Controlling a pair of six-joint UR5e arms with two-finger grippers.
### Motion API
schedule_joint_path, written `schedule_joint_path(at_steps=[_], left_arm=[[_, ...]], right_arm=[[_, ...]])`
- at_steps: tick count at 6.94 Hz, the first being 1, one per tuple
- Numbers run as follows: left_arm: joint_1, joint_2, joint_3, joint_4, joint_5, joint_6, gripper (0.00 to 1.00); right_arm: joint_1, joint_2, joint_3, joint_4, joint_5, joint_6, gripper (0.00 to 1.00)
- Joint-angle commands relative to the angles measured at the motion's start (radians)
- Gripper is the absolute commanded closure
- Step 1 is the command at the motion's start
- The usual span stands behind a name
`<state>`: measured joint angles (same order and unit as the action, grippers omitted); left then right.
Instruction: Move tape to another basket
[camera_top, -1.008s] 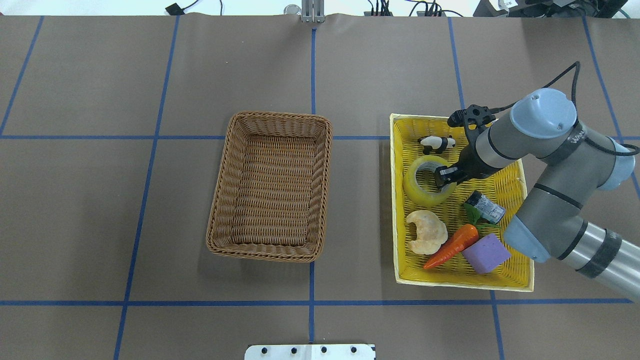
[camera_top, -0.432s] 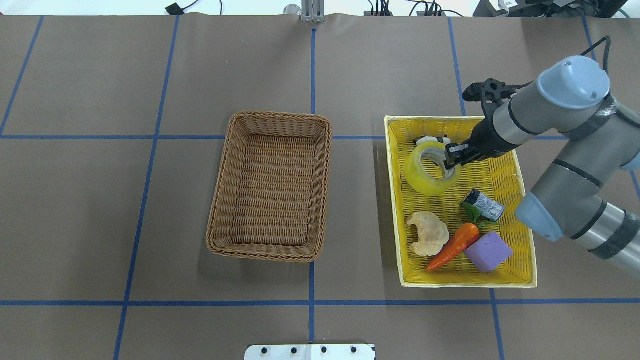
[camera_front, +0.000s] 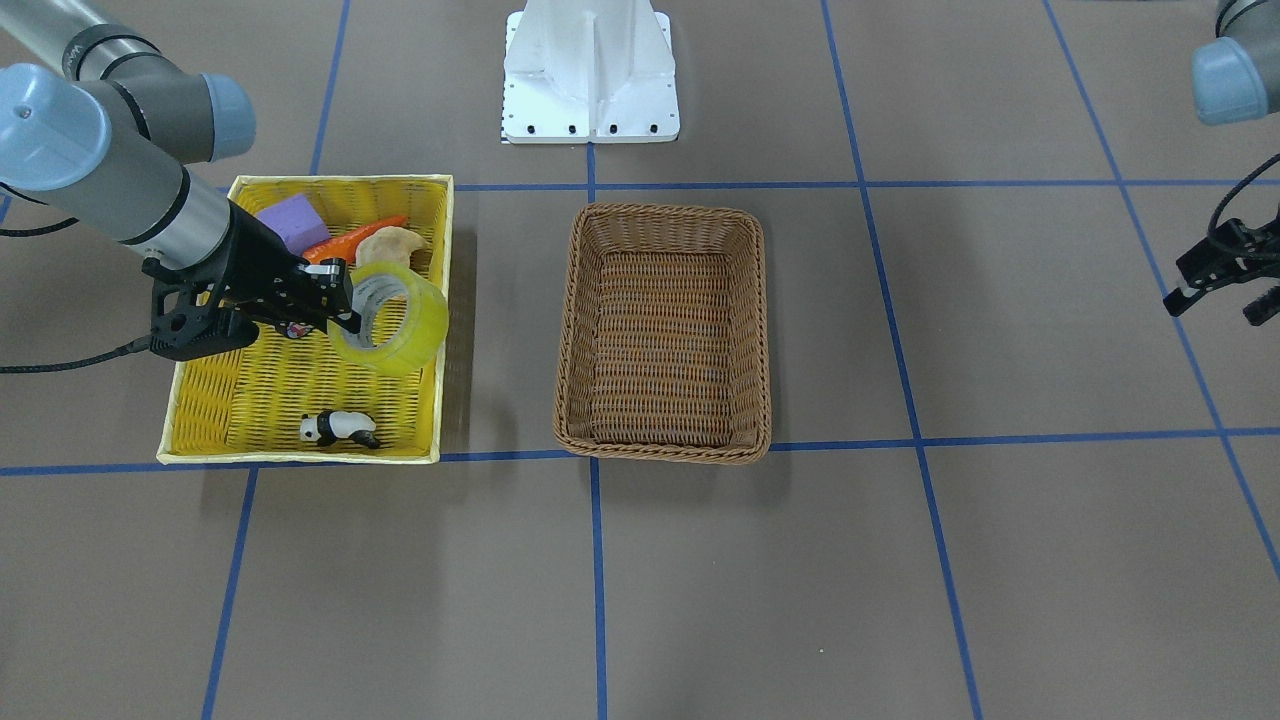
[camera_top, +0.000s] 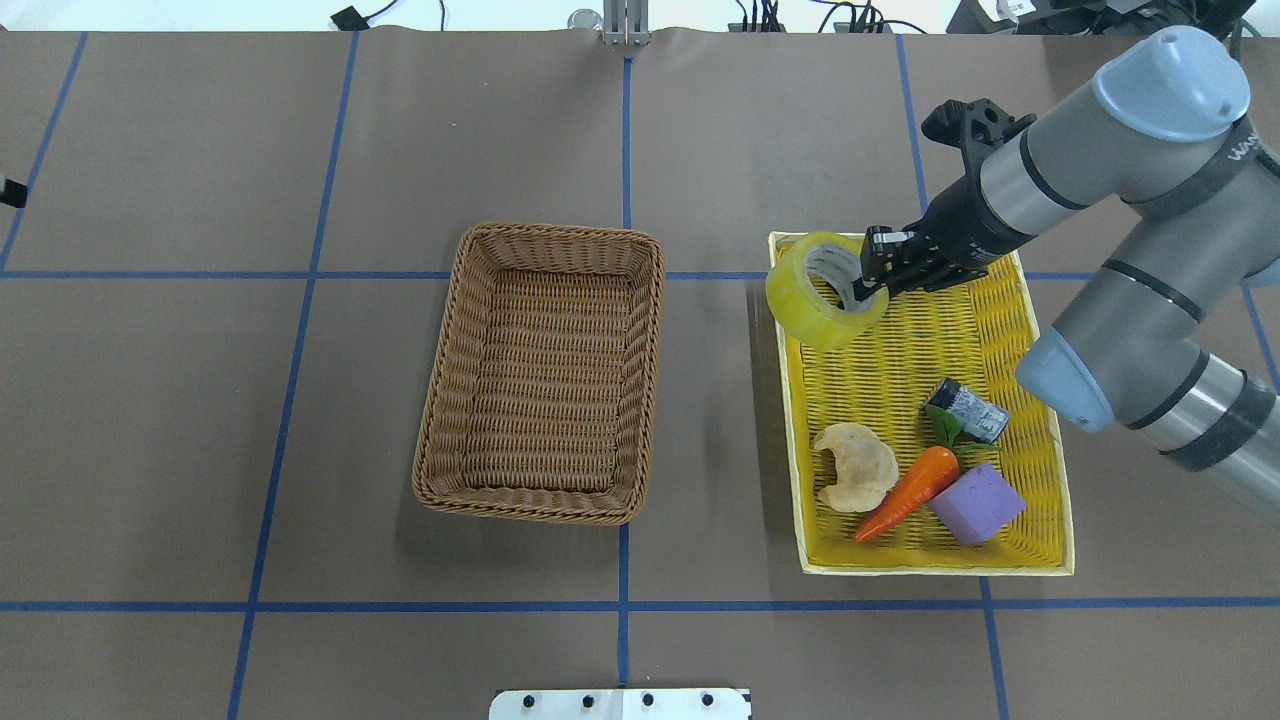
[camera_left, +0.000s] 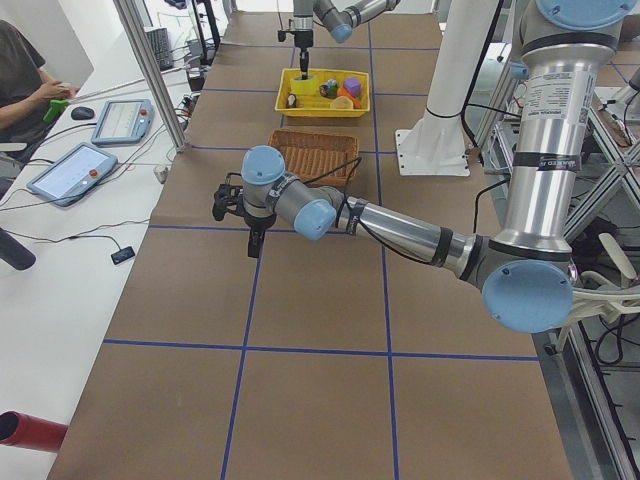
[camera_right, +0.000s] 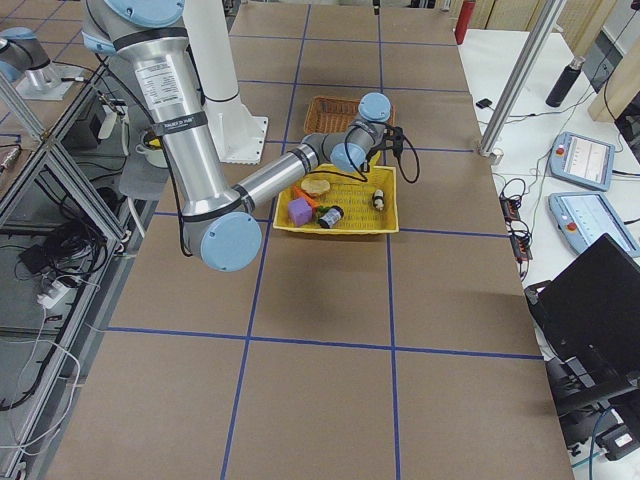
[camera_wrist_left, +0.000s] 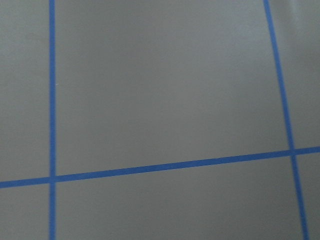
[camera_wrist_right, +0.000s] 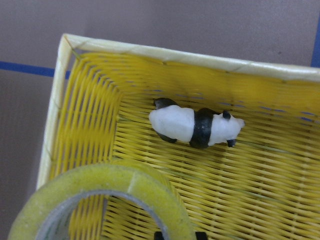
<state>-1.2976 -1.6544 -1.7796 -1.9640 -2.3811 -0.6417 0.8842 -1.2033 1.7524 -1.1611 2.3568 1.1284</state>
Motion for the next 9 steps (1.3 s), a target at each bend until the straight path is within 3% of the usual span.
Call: schedule_joint_path(at_steps=[1,5,6,8,9], left_arm=[[0.117,-0.048,0.006,-0.305,-0.02,-0.432,0.02],[0.38,-0.301,0.012,-0.621,0.017,-1.107,0.03],[0.417,-0.333,0.015,-0.697,0.048,-1.215,0.03],[0.448,-0.337,0.023,-0.859,0.083,-1.358,0.03],[0.452,-0.349,0.035,-0.953,0.109,-1.448,0.03]], right_arm=[[-0.028,0.039,-0.005,0.163,0.045,0.166,1.0],[-0.094,0.062,-0.008,0.531,0.029,0.488,1.0],[-0.112,0.07,-0.008,0.599,-0.011,0.555,1.0],[-0.178,0.071,-0.027,0.781,-0.175,0.725,1.0],[-0.204,0.071,-0.071,0.931,-0.258,0.851,1.0]])
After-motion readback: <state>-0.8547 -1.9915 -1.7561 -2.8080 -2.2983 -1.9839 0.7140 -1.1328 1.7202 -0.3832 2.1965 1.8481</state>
